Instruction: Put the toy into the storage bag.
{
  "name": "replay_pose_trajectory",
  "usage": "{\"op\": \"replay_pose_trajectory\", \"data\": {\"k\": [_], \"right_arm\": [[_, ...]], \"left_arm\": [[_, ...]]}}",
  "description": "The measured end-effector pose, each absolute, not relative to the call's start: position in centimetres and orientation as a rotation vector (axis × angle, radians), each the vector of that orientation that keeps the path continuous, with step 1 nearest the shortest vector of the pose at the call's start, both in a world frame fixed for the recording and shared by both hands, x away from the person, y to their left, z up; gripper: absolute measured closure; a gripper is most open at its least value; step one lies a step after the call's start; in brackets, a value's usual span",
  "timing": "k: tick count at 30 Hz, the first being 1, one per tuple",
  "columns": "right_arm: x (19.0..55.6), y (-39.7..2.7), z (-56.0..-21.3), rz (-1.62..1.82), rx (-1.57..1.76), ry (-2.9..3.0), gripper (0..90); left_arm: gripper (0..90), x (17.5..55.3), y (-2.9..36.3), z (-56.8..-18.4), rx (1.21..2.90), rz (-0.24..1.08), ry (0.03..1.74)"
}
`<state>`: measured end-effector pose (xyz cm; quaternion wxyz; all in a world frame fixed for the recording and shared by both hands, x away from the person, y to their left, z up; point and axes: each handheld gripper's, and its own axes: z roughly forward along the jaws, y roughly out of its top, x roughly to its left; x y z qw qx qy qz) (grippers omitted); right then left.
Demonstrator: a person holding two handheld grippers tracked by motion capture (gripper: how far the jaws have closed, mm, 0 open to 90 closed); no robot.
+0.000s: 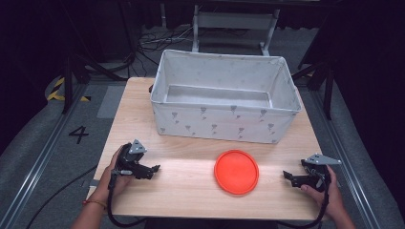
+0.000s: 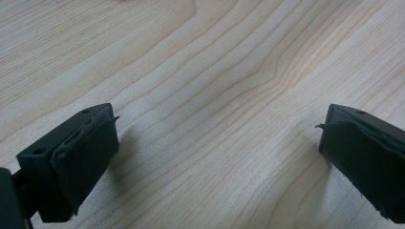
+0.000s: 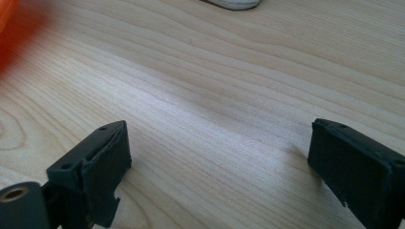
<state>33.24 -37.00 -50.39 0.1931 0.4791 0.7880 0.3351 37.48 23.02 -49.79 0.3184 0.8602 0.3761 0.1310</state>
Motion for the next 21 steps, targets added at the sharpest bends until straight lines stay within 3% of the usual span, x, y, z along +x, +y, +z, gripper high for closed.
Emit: {"op": "replay_pose_trajectory", "data": {"k": [8, 9, 10, 13, 21], "right_arm": [[33.1, -37.3, -50.3, 0.945, 1.339, 2.227, 8.9], [33.3, -37.2, -50.1, 0.929, 1.339, 2.246, 11.7], [33.4, -37.1, -49.8, 0.938, 1.324, 2.265, 22.6], [33.5, -36.8, -49.4, 0.962, 1.328, 2.272, 15.2], [34.5, -34.8, -46.8, 1.025, 1.263, 2.302, 17.1]], "left_arm": [[0.6, 37.3, 23.2, -49.8, 2.256, 0.338, 0.992], [0.6, 37.2, 23.3, -49.8, 2.256, 0.344, 0.995], [0.9, 37.2, 23.2, -49.8, 2.255, 0.339, 0.997], [0.7, 37.2, 23.3, -49.8, 2.258, 0.331, 0.988], [0.5, 37.3, 23.4, -49.8, 2.267, 0.339, 0.973]]}}
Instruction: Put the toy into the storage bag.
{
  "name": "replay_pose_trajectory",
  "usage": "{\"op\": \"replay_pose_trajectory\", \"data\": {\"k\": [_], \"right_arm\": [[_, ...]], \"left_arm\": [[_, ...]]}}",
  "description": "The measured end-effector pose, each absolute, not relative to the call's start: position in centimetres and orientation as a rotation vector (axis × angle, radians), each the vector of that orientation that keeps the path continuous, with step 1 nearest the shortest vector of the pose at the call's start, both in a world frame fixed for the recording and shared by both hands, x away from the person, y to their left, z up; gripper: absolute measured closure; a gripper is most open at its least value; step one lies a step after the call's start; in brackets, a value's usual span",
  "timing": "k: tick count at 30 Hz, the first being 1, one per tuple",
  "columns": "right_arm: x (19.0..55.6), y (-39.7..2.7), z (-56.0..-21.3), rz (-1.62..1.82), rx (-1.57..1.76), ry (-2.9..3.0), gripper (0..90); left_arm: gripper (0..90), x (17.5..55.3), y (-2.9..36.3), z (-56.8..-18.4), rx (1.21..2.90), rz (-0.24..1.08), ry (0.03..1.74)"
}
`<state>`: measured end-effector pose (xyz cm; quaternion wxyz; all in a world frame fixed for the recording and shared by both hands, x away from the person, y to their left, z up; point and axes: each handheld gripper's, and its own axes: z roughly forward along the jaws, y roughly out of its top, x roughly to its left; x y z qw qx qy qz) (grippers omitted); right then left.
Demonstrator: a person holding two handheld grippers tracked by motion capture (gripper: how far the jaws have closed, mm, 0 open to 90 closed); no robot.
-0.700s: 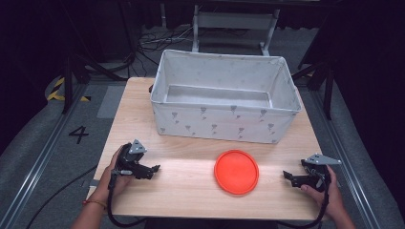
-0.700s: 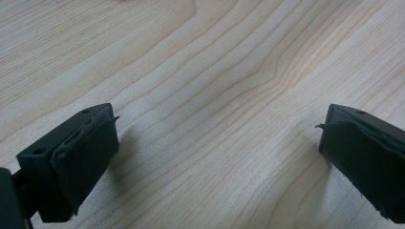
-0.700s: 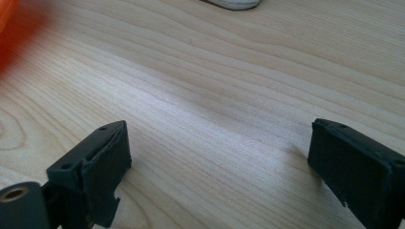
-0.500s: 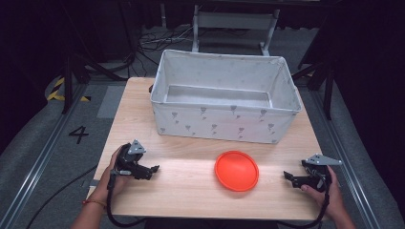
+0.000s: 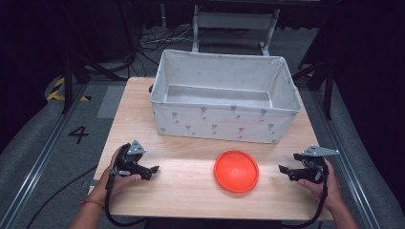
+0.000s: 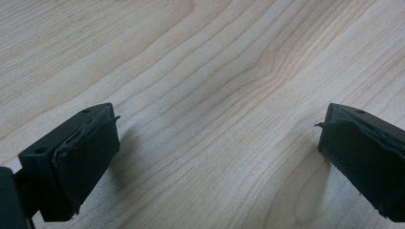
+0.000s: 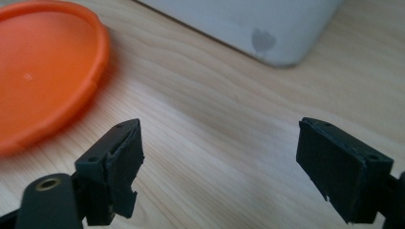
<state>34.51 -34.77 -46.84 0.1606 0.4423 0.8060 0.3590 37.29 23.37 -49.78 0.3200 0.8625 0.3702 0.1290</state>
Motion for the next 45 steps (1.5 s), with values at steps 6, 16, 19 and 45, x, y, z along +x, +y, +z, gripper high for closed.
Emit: {"op": "replay_pose_trajectory", "data": {"k": [6, 16, 19, 45], "right_arm": [[35.0, -32.0, -45.3, 1.081, 1.170, 2.359, 18.7], [36.9, -26.5, -45.8, 1.069, 1.028, 2.523, 18.0], [37.4, -25.5, -46.4, 1.057, 1.005, 2.569, 18.0], [37.2, -22.4, -48.9, 0.970, 0.928, 2.687, 16.8]], "left_arm": [[0.4, 37.3, 23.4, -49.8, 2.266, 0.326, 0.975], [0.5, 37.2, 23.4, -49.8, 2.264, 0.326, 0.980], [0.5, 37.2, 23.4, -49.8, 2.264, 0.327, 0.977], [0.5, 37.2, 23.4, -49.8, 2.262, 0.331, 0.979]]}}
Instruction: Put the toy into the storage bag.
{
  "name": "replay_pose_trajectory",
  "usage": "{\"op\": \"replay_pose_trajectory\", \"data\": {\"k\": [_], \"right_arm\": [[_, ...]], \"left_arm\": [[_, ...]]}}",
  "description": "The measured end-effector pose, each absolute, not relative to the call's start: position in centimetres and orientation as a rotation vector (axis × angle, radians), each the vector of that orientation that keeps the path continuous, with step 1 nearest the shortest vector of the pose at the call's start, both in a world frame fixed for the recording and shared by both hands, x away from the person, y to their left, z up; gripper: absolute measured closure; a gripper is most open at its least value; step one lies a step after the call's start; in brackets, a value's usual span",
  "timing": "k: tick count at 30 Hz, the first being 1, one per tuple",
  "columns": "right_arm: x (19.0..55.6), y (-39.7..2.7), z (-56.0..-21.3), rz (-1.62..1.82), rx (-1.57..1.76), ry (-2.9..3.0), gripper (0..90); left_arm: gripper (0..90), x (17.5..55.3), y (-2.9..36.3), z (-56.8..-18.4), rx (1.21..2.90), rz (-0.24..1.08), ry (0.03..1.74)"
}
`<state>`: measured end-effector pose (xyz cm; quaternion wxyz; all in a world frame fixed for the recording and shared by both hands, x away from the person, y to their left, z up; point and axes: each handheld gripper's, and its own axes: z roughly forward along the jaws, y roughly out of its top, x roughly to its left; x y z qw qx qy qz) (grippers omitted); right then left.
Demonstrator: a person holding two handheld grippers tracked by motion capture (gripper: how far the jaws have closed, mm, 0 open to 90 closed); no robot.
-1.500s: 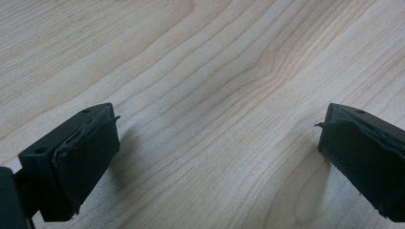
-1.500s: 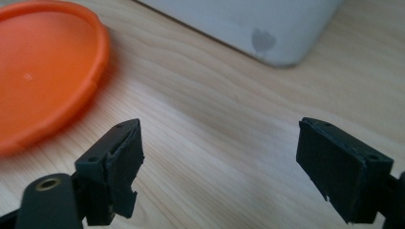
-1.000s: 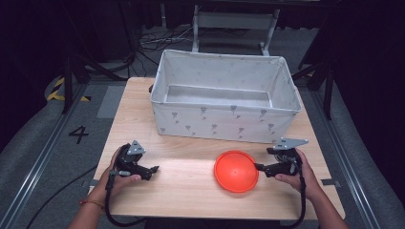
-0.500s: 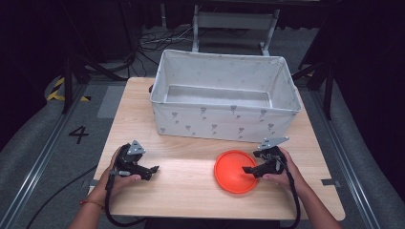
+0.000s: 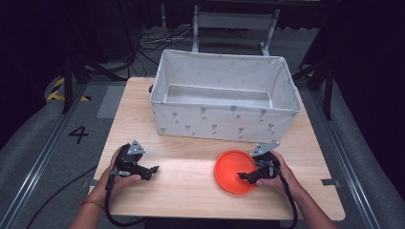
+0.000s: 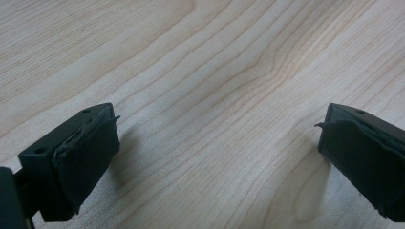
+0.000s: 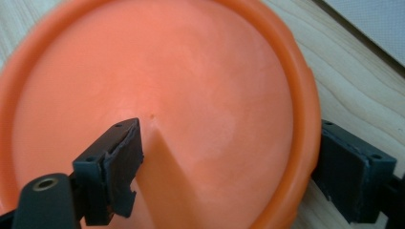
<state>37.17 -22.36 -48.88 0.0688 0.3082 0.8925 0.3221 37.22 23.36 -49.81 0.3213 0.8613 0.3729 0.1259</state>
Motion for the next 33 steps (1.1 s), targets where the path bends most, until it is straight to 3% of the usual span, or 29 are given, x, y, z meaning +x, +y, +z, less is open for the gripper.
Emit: {"op": "replay_pose_trajectory", "data": {"k": [3, 4, 5, 12, 24, 33], "right_arm": [[37.3, -22.2, -48.7, 0.964, 0.947, 2.686, 18.3], [37.4, -22.4, -48.6, 0.975, 0.959, 2.678, 33.2], [37.6, -22.7, -48.5, 0.999, 0.988, 2.655, 41.3], [37.9, -23.5, -47.8, 1.077, 0.988, 2.647, 61.3], [37.1, -24.7, -44.6, 1.242, 0.935, 2.656, 80.3], [35.7, -22.7, -40.6, 1.139, 0.694, 2.696, 82.5]], "left_arm": [[0.5, 37.2, 23.4, -49.8, 2.262, 0.330, 0.979], [0.5, 37.2, 23.4, -49.8, 2.264, 0.330, 0.980], [0.6, 37.2, 23.4, -49.8, 2.264, 0.330, 0.979], [0.4, 37.3, 23.4, -49.8, 2.266, 0.322, 0.977], [0.5, 37.2, 23.4, -49.8, 2.264, 0.330, 0.978], [0.5, 37.2, 23.4, -49.8, 2.262, 0.330, 0.979]]}}
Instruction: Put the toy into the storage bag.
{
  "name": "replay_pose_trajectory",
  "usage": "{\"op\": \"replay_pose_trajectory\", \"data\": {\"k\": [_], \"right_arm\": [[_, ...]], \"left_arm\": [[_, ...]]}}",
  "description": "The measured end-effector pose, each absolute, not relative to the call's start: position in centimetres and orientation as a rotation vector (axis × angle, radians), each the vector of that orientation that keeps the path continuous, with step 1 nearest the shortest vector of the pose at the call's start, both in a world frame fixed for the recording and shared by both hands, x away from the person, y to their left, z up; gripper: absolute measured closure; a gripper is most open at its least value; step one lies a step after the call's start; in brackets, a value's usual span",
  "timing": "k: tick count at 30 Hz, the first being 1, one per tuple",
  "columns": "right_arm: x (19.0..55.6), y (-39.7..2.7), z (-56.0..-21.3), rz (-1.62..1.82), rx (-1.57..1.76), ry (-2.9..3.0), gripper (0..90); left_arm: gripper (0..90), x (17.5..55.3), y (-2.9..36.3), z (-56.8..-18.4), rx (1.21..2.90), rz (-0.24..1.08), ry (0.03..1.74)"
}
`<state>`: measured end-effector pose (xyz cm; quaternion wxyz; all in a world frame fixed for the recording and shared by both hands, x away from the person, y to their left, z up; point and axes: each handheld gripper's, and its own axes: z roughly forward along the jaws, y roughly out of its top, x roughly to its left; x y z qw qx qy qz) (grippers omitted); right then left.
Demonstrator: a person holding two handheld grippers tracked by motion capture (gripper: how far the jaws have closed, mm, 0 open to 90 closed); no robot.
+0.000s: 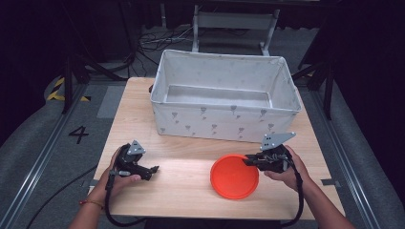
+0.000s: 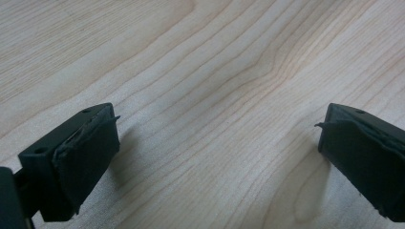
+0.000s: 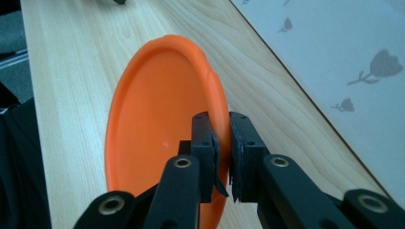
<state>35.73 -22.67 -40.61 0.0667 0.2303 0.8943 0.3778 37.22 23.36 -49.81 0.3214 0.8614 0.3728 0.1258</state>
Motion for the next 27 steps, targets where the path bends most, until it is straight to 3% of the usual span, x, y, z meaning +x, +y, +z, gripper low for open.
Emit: {"op": "replay_pose_trajectory", "data": {"k": [27], "right_arm": [[35.0, -24.8, -33.4, 0.955, 0.527, 2.669, 82.5]], "left_arm": [[0.5, 37.2, 23.4, -49.8, 2.263, 0.330, 0.980]]}}
